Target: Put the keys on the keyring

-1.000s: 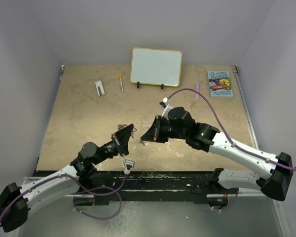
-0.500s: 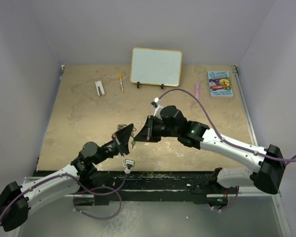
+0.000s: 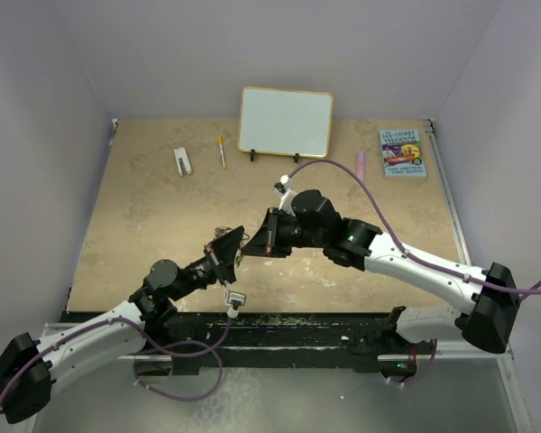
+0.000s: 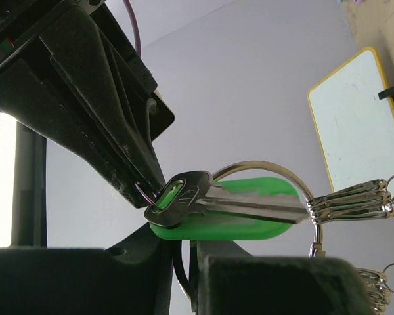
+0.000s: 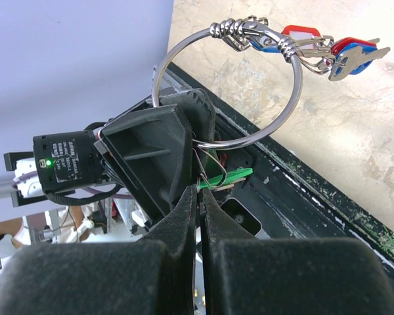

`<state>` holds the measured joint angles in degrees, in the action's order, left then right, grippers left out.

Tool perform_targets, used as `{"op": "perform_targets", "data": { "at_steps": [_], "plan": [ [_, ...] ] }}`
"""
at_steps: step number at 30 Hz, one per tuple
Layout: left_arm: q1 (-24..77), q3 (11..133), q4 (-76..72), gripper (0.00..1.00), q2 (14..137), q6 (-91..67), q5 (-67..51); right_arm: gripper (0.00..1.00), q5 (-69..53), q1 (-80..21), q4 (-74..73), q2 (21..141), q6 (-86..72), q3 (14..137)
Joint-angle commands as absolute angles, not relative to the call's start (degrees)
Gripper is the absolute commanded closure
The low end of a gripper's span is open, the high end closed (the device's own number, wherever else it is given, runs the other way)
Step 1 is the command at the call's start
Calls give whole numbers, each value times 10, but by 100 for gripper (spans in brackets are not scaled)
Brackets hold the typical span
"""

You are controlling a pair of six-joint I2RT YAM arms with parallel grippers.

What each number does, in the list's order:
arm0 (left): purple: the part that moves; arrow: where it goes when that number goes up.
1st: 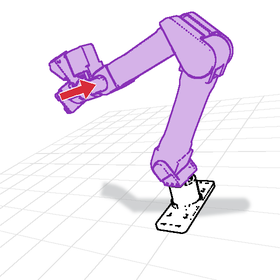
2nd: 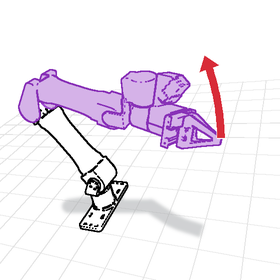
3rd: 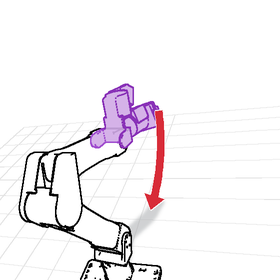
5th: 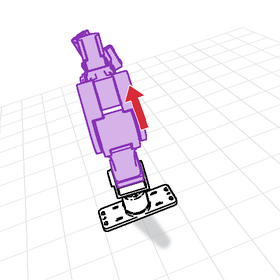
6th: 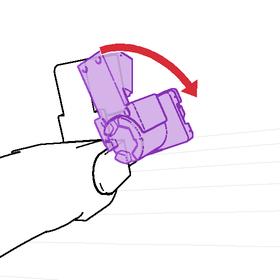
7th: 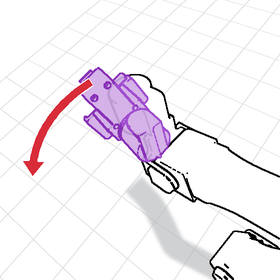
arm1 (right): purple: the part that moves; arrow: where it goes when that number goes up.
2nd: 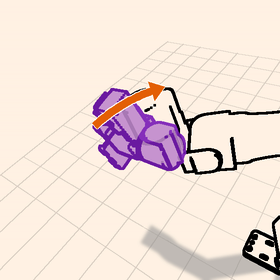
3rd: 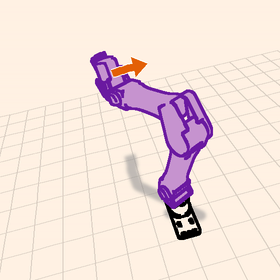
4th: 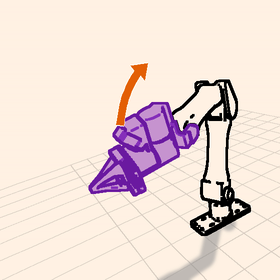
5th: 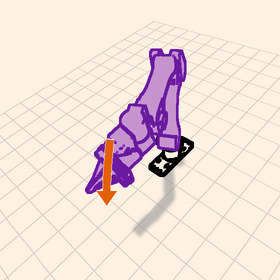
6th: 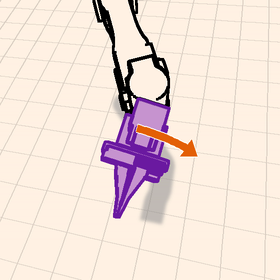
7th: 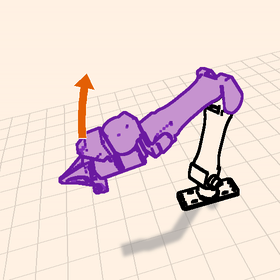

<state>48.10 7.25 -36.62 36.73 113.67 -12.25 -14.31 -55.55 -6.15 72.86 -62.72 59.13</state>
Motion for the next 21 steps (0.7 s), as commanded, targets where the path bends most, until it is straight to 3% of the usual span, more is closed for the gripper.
{"op": "perform_targets", "data": {
  "at_steps": [1,21],
  "plan": [
    [484,84,-414,96,362,1154,-133,100,-143,-557,-57,731,-639,615],
    [486,78,-409,96,346,1158,-142,100,-103,-555,-42,722,-662,622]
  ]
}}
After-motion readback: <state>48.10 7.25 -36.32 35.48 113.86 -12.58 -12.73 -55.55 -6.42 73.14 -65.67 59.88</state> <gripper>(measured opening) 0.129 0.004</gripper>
